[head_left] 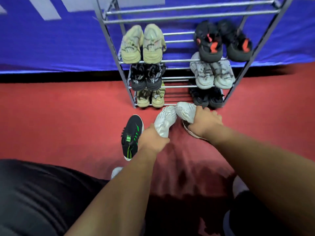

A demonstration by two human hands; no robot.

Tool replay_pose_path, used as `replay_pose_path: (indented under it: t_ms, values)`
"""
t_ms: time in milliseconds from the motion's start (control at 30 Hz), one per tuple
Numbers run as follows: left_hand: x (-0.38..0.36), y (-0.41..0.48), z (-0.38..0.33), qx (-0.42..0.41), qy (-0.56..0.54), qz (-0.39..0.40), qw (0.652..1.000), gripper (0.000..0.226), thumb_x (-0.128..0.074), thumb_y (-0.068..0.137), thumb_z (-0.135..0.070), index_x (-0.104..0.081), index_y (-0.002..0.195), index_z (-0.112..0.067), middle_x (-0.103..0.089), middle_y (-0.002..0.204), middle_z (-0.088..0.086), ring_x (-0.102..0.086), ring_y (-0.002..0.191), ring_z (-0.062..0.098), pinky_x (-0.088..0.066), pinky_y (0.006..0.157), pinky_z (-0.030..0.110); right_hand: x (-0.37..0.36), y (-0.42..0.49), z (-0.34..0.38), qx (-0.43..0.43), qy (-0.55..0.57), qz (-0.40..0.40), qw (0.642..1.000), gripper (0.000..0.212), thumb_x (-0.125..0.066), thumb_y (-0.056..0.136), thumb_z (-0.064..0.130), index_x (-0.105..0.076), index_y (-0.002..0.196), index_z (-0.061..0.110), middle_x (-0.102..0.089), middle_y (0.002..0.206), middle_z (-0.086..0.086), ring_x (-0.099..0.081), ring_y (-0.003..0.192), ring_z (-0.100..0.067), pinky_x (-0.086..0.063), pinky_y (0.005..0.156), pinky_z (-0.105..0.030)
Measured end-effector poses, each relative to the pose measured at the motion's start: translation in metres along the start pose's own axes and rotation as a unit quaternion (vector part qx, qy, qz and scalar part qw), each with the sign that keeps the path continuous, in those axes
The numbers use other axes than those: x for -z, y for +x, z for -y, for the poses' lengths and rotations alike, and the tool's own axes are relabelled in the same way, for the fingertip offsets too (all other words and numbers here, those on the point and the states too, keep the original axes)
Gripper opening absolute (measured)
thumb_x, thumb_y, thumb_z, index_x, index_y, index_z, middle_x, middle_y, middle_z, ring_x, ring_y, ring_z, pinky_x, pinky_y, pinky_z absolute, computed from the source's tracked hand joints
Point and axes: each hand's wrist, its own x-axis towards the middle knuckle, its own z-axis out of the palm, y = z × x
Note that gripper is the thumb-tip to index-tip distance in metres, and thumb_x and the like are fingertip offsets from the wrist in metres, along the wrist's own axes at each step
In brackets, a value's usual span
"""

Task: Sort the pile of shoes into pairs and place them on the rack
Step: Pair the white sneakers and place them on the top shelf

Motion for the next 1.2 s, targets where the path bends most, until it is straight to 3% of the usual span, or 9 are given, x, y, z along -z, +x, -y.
replay_pose_path:
  t_ms: [167,333,467,533,667,800,933,1033,1200]
  values:
    - [0.112,0.006,-0.049,-0.063,0.1,-0.022,0.993,0.057,-0.079,0.064,-0.055,-0.07,0.107,-0.019,-0.072,0.101,0.004,-0.07,0.095,0.031,-0.052,0.074,0.031,0.12,-0.007,0.03,0.066,-0.042,-0.042,0.996,0.065,-0.073,0.077,0.047,-0.053,0.129,0.015,-0.063,0.13,-0.016,-0.06,0.121,-0.042,-0.049,0.094,-0.044]
    - [0.239,-0.002,-0.102,-0.109,0.172,-0.042,0.978,0.044,-0.076,0.061,-0.054,-0.063,0.067,-0.012,-0.063,0.072,0.006,-0.059,0.066,0.025,-0.04,0.055,0.028,0.21,-0.032,0.046,0.113,0.016,-0.091,0.989,0.083,-0.074,0.069,0.056,-0.047,0.134,0.013,-0.066,0.118,-0.015,-0.065,0.104,-0.039,-0.058,0.089,-0.046]
    - [0.315,-0.02,-0.122,-0.107,0.09,-0.109,0.984,0.032,-0.074,0.066,-0.04,-0.059,0.062,-0.012,-0.056,0.065,0.004,-0.052,0.059,0.024,-0.031,0.051,0.027,0.25,-0.051,0.046,0.124,0.127,-0.154,0.972,0.08,-0.078,0.073,0.047,-0.047,0.139,0.015,-0.065,0.11,-0.01,-0.062,0.087,-0.027,-0.058,0.077,-0.04]
    - [0.338,-0.022,-0.124,-0.083,0.01,-0.147,0.986,0.028,-0.071,0.067,-0.032,-0.051,0.062,-0.014,-0.048,0.062,0.003,-0.042,0.054,0.023,-0.029,0.05,0.027,0.259,-0.055,0.044,0.122,0.187,-0.183,0.957,0.087,-0.078,0.076,0.049,-0.045,0.15,0.016,-0.063,0.117,-0.009,-0.061,0.097,-0.031,-0.049,0.076,-0.036]
    - [0.345,-0.02,-0.124,-0.041,-0.128,-0.189,0.973,0.029,-0.068,0.066,-0.023,-0.039,0.062,-0.017,-0.037,0.059,0.0,-0.029,0.051,0.021,-0.022,0.047,0.027,0.27,-0.05,0.051,0.116,0.303,-0.232,0.917,0.09,-0.078,0.072,0.054,-0.049,0.151,0.022,-0.065,0.132,-0.006,-0.067,0.103,-0.027,-0.048,0.079,-0.032]
    - [0.336,-0.02,-0.124,-0.061,-0.179,-0.203,0.961,0.028,-0.072,0.063,-0.018,-0.044,0.065,-0.015,-0.043,0.063,-0.001,-0.035,0.052,0.021,-0.025,0.048,0.026,0.274,-0.037,0.065,0.102,0.358,-0.25,0.894,0.091,-0.073,0.063,0.061,-0.053,0.145,0.025,-0.069,0.122,-0.003,-0.073,0.093,-0.031,-0.062,0.082,-0.042]
    - [0.345,-0.019,-0.126,-0.102,-0.227,-0.259,0.933,0.025,-0.069,0.06,-0.023,-0.047,0.069,-0.014,-0.049,0.064,-0.003,-0.038,0.055,0.021,-0.028,0.05,0.027,0.277,-0.011,0.074,0.087,0.384,-0.244,0.886,0.083,-0.074,0.067,0.051,-0.056,0.143,0.024,-0.071,0.116,-0.005,-0.071,0.094,-0.03,-0.058,0.078,-0.037]
    - [0.342,-0.01,-0.136,-0.135,-0.23,-0.292,0.919,0.028,-0.07,0.062,-0.036,-0.051,0.075,-0.02,-0.061,0.083,0.002,-0.05,0.064,0.02,-0.032,0.053,0.03,0.278,0.009,0.08,0.091,0.392,-0.262,0.877,0.074,-0.078,0.077,0.042,-0.058,0.143,0.018,-0.068,0.123,-0.007,-0.065,0.11,-0.027,-0.046,0.083,-0.03]
    - [0.336,0.028,-0.151,-0.162,-0.212,-0.321,0.909,0.036,-0.075,0.074,-0.039,-0.055,0.094,-0.018,-0.055,0.1,0.002,-0.053,0.086,0.019,-0.033,0.057,0.024,0.274,0.035,0.092,0.094,0.402,-0.27,0.87,0.047,-0.078,0.079,0.032,-0.067,0.121,0.012,-0.066,0.103,-0.005,-0.059,0.094,-0.025,-0.05,0.081,-0.036]
